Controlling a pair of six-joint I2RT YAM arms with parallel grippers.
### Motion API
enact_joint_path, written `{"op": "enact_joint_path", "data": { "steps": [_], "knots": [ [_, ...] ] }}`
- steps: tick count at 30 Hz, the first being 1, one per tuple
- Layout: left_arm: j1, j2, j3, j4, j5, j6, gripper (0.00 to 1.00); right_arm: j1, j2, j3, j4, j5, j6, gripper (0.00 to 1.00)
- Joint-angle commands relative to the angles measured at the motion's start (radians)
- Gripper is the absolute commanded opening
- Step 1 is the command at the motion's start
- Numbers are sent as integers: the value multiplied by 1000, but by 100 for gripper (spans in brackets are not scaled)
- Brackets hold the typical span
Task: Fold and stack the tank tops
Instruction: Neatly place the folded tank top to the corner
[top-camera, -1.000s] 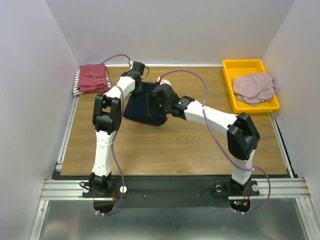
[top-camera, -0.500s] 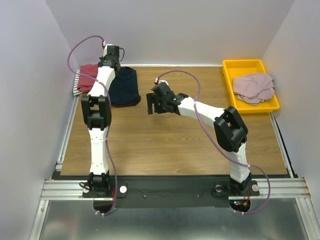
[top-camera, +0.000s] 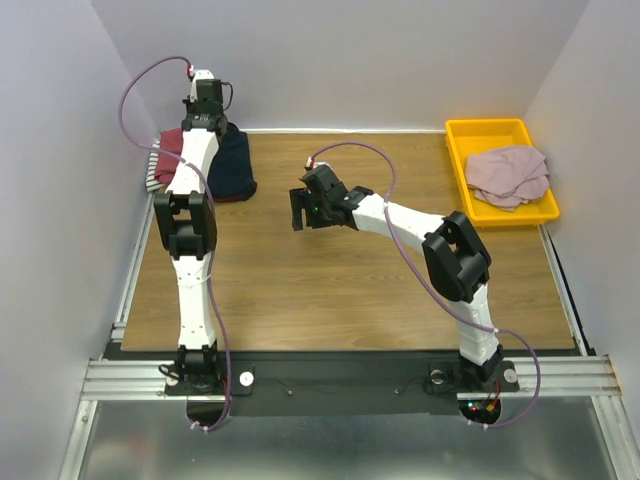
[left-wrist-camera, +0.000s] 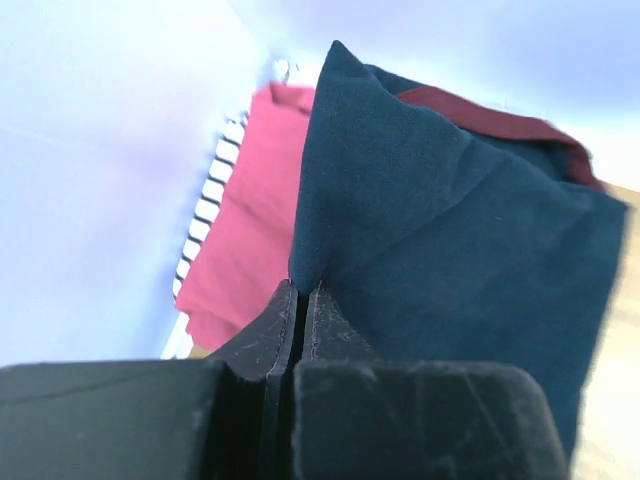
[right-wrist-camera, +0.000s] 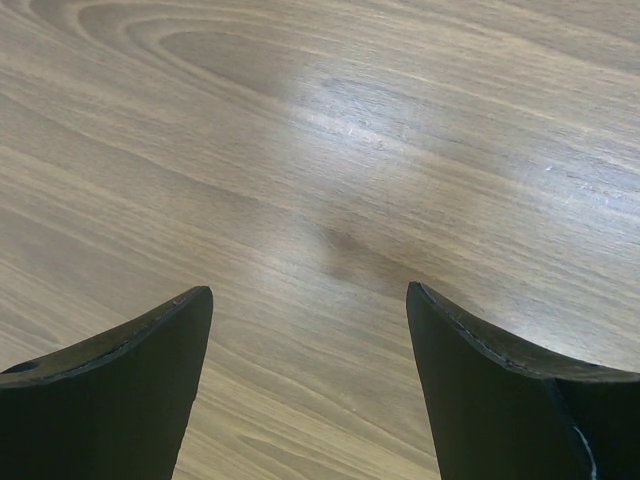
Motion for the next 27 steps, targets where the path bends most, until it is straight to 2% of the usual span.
{"op": "enact_joint_path", "data": {
  "steps": [1, 8, 12, 27],
  "knots": [
    [42, -29, 71, 106, 3, 33, 0, -7, 8, 23, 20, -15, -10, 84],
    [90, -26, 80, 163, 50, 52, 0, -7, 14, 6, 20, -19, -13, 84],
    [113, -32, 94, 183, 122, 27, 0, -7, 20, 7, 20, -31, -13, 84],
    [194, -21, 63, 215, 173, -4, 0, -8, 39, -11, 20, -30, -2, 83]
  ]
}}
